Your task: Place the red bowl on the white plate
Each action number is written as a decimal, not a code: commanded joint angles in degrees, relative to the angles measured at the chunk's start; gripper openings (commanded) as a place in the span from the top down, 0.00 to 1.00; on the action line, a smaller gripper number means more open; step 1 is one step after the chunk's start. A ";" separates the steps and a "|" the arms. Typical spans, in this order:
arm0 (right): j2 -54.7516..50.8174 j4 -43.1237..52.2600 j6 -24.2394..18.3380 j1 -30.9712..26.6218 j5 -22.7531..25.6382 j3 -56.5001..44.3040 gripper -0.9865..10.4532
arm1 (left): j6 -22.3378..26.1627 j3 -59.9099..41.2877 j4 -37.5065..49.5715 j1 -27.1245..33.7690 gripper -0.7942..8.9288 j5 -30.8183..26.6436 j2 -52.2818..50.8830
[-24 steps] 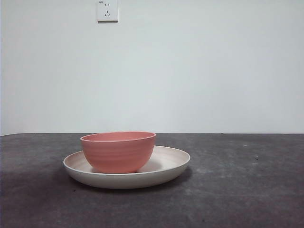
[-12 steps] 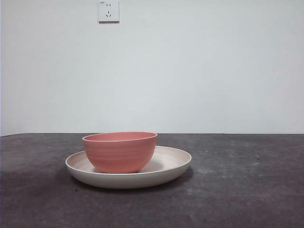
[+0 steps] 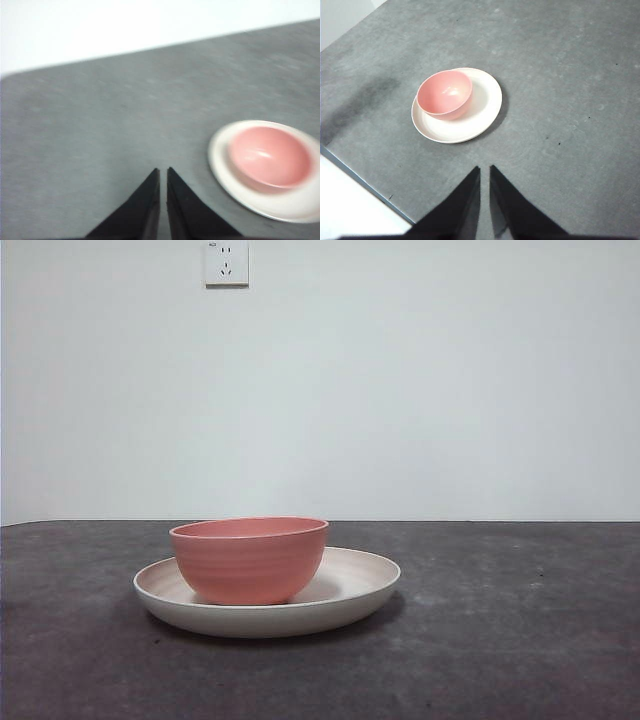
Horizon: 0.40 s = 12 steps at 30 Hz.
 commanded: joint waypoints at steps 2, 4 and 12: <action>0.33 0.52 0.24 0.31 0.02 0.48 0.89 | -0.66 -10.03 8.46 2.10 0.89 -0.24 -4.94; 0.33 0.55 0.24 0.31 0.04 0.48 0.89 | -2.93 -15.06 12.41 2.43 0.89 -0.31 -7.82; 0.33 0.55 0.24 0.31 0.02 0.48 0.89 | -12.00 -29.68 23.50 2.40 0.89 -5.99 -16.81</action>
